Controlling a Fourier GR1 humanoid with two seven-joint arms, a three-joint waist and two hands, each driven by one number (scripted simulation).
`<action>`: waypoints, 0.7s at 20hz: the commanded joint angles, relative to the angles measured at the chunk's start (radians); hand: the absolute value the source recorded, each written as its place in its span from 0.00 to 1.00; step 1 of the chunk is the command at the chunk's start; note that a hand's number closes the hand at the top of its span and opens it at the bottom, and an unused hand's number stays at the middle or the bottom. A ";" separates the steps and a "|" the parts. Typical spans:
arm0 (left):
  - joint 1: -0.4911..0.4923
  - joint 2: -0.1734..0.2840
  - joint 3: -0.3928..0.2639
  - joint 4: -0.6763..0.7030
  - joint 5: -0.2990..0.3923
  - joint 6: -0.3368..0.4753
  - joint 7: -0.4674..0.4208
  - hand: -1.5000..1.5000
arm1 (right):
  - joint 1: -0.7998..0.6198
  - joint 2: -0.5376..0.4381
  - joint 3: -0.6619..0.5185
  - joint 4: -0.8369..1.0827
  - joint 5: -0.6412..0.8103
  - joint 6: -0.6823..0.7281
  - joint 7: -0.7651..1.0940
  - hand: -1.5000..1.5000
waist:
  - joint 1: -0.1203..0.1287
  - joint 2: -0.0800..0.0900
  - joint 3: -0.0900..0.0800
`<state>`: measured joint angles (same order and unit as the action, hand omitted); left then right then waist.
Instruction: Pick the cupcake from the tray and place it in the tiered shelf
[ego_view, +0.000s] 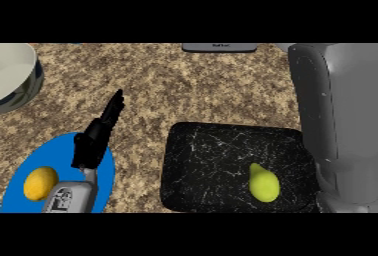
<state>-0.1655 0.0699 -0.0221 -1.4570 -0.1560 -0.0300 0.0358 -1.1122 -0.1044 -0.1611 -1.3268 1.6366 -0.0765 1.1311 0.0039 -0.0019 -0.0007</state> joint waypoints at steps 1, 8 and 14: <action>-0.038 -0.013 0.006 0.014 -0.004 0.018 0.027 0.50 | 0.011 -0.065 -0.070 0.000 0.002 0.028 0.052 1.00 | -0.007 0.001 0.001; -0.004 0.011 0.023 0.045 0.016 -0.019 -0.060 0.50 | -0.091 -0.131 -0.107 0.107 0.059 0.010 0.024 1.00 | 0.004 0.004 0.000; -0.014 -0.032 -0.022 0.014 -0.044 0.041 -0.002 0.50 | -0.029 -0.203 -0.118 0.154 0.058 -0.014 -0.075 1.00 | 0.002 0.003 0.001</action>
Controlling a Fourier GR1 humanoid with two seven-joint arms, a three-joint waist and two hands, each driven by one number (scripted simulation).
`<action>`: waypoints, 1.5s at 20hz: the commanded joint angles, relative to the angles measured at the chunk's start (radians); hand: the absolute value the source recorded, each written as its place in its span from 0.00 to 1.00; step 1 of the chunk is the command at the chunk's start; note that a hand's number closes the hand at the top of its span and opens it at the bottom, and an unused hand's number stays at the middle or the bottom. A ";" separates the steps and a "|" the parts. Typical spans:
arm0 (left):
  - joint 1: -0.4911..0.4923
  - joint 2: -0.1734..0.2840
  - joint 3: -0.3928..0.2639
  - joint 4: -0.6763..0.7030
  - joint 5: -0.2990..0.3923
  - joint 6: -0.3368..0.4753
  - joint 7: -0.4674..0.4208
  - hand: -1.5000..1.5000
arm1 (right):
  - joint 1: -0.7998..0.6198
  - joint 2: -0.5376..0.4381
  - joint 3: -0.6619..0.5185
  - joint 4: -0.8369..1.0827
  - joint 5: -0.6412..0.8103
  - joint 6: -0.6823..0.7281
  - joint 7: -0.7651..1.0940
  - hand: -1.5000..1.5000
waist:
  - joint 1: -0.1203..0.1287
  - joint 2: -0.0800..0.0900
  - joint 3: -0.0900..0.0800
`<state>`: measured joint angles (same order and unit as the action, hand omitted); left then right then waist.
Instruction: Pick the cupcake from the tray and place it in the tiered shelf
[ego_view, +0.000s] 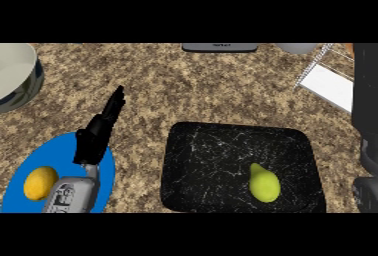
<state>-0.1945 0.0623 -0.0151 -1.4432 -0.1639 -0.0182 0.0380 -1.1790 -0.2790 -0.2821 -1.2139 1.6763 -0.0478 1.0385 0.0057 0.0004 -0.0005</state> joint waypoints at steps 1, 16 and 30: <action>0.022 0.014 -0.004 -0.066 -0.007 -0.001 0.044 0.50 | -0.048 -0.061 -0.002 0.066 0.014 0.045 0.010 1.00 | 0.006 -0.001 0.000; 0.002 -0.017 -0.012 -0.015 -0.011 0.005 0.007 0.50 | 0.087 -0.182 -0.053 0.372 -0.011 -0.378 -0.113 1.00 | 0.010 0.005 0.001; -0.087 0.034 0.062 0.121 0.035 -0.046 -0.048 0.50 | 0.094 -0.280 -0.191 0.504 -0.335 -0.720 -0.419 1.00 | 0.003 0.008 0.001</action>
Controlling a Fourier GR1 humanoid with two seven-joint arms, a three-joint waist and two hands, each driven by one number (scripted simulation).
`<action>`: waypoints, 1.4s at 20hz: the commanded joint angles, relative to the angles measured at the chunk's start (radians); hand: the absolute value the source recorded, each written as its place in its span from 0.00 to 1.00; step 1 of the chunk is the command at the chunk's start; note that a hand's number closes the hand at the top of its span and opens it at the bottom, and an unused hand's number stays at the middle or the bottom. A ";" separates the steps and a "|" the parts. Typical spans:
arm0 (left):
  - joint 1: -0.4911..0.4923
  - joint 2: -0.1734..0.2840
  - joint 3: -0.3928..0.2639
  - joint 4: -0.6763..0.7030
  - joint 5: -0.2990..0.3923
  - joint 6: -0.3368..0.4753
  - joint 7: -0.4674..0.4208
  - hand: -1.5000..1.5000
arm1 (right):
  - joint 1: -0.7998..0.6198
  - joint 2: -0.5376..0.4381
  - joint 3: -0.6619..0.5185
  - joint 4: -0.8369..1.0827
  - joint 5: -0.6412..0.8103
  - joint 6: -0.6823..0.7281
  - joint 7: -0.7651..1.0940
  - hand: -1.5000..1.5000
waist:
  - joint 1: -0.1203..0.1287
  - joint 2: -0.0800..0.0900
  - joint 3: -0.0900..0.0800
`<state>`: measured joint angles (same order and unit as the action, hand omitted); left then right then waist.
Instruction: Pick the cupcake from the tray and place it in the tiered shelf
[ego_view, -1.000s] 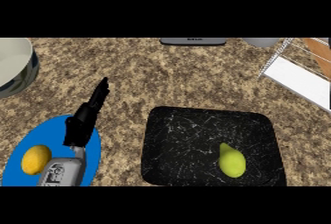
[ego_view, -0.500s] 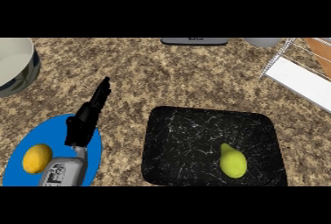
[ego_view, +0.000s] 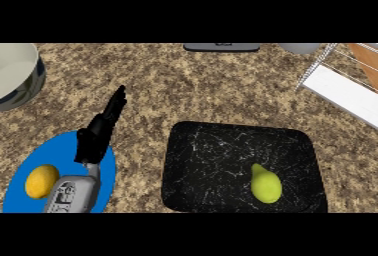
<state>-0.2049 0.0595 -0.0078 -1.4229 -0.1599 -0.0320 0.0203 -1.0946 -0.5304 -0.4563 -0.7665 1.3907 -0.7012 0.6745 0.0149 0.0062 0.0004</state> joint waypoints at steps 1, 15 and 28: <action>0.019 0.020 0.010 -0.046 0.023 -0.028 0.037 0.50 | 0.014 -0.026 -0.012 0.050 -0.070 -0.045 -0.053 1.00 | -0.001 -0.003 0.000; 0.013 0.013 0.016 0.019 0.004 -0.010 -0.015 0.50 | 0.070 -0.029 -0.018 -0.100 0.101 0.045 0.292 0.00 | -0.010 -0.005 -0.001; 0.051 -0.017 -0.019 -0.062 -0.010 0.007 0.010 0.50 | 0.050 -0.112 -0.043 -0.284 -0.144 0.095 0.190 0.00 | -0.008 -0.007 -0.001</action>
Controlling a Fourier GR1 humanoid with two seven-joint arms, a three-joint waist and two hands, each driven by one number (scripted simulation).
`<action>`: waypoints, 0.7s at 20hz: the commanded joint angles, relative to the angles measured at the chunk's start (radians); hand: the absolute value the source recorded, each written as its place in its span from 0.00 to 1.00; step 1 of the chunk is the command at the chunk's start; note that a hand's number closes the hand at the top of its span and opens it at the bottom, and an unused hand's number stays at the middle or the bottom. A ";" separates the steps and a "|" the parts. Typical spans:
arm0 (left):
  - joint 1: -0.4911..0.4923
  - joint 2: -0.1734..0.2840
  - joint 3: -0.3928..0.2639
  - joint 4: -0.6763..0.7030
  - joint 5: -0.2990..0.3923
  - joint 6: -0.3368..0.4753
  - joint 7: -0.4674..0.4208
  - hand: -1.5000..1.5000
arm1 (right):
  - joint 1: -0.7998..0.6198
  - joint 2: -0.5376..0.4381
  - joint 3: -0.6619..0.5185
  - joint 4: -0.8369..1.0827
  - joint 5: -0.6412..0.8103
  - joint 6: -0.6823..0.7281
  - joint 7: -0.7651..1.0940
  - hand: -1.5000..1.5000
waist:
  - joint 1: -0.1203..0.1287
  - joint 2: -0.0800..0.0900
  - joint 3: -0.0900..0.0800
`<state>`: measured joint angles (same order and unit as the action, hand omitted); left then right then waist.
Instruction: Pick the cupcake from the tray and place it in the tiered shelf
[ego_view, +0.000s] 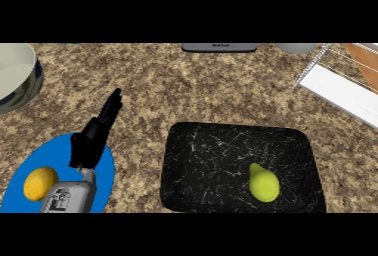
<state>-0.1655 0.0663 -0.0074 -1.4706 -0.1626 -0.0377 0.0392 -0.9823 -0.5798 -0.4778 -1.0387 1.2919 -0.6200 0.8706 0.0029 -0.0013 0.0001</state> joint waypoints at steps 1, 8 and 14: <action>-0.047 -0.021 -0.010 0.027 -0.010 0.014 0.004 0.50 | -0.057 -0.004 0.001 -0.025 0.000 -0.055 0.039 0.00 | 0.002 0.003 0.000; 0.006 -0.007 0.021 0.029 0.009 0.014 -0.013 0.50 | -0.018 -0.060 -0.103 -0.327 0.011 0.036 0.152 0.00 | -0.032 -0.012 -0.002; 0.024 0.003 0.028 0.013 0.002 0.021 -0.011 0.50 | 0.132 -0.003 -0.179 -0.636 0.019 0.304 0.303 0.00 | -0.051 -0.018 -0.001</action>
<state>-0.1619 0.0733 0.0163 -1.4562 -0.1566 -0.0298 0.0425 -0.9133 -0.5938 -0.6126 -1.5036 1.3184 -0.4921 1.0494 -0.0312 -0.0135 -0.0013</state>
